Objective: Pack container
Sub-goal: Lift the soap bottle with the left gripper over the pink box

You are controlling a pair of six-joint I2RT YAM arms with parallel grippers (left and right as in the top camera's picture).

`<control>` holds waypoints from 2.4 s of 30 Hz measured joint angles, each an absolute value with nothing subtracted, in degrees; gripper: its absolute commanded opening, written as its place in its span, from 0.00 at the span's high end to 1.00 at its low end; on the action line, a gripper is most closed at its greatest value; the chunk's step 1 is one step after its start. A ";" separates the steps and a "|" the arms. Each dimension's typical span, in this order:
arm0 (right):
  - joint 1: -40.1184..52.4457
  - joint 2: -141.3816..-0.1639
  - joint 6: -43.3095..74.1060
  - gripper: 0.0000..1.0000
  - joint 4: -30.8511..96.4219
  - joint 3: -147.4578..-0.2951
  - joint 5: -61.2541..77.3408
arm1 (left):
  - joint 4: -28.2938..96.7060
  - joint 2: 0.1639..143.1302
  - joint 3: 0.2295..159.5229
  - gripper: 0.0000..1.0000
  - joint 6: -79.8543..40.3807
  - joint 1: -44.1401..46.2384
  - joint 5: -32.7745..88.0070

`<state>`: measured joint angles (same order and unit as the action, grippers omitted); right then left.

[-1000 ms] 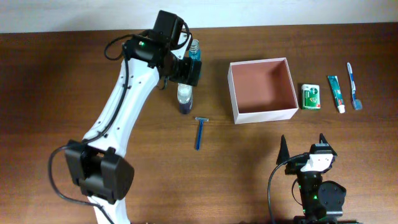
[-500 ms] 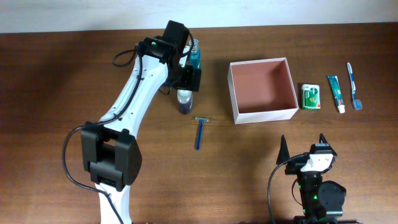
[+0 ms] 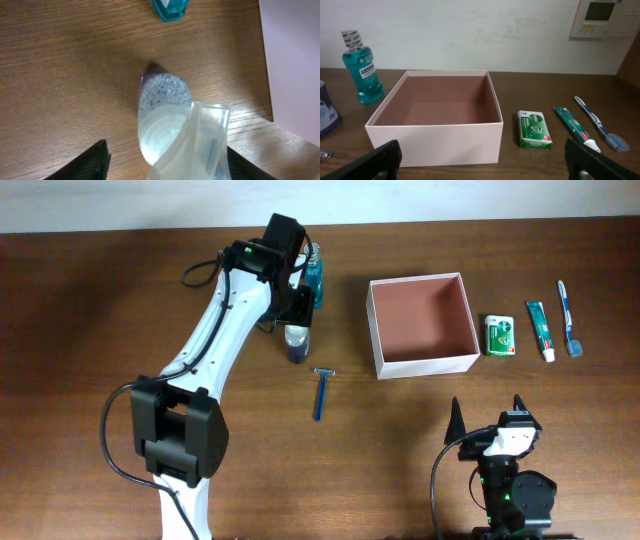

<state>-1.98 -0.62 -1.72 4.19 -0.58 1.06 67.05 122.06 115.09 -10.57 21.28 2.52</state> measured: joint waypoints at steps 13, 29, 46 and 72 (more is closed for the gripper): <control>-1.98 -0.62 -1.69 0.01 4.19 -0.58 1.06 | 63.61 122.06 115.09 0.40 -10.24 21.41 2.44; -1.98 -0.62 -1.74 0.01 4.19 -0.58 1.06 | 63.57 122.17 115.09 0.74 -9.50 21.41 2.24; -1.98 -0.62 -1.74 0.01 4.19 -0.58 1.06 | 77.38 123.46 136.07 0.78 -9.50 21.41 2.22; -1.98 -0.62 -1.74 0.01 4.19 -0.58 1.06 | 55.88 129.97 149.88 0.77 -10.68 42.46 -6.46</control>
